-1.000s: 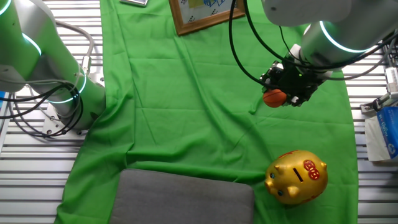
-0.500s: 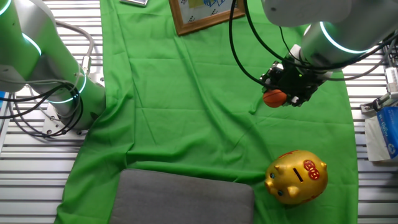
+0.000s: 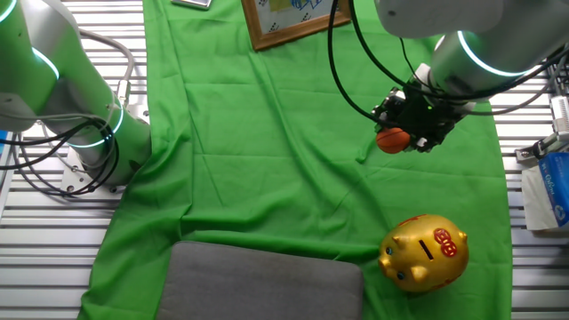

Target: Grab a basketball, release it and shoot it into the basket

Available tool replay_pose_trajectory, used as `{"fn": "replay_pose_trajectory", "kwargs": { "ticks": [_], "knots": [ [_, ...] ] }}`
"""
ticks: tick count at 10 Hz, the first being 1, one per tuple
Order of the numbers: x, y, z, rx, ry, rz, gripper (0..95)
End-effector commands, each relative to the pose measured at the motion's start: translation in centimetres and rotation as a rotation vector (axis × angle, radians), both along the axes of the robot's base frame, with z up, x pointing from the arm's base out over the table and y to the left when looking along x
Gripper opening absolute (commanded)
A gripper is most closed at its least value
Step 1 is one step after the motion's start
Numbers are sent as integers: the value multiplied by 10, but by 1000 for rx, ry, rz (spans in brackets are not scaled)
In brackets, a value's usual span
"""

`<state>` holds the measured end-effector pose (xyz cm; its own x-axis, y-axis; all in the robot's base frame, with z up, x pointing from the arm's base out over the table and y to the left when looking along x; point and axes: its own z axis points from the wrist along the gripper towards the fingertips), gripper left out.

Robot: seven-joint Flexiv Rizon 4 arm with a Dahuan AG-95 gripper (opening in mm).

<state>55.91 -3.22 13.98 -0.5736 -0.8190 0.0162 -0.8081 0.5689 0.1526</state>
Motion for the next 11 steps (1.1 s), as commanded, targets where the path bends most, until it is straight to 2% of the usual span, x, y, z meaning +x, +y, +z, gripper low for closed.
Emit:
{"fn": "replay_pose_trajectory", "kwargs": {
  "ticks": [1, 2, 3, 4, 5, 8, 11],
  "knots": [
    [-2, 6, 9, 18, 14, 17, 0],
    [-2, 13, 16, 18, 23, 13, 0],
    [-3, 31, 29, 16, 40, -5, 0],
    [-4, 45, 36, 11, 48, -18, 0],
    [-8, 68, 46, 6, 54, -45, 0],
    [-16, 103, 63, -6, 62, -79, 0],
    [-27, 123, 67, -14, 65, -109, 0]
  ]
}}
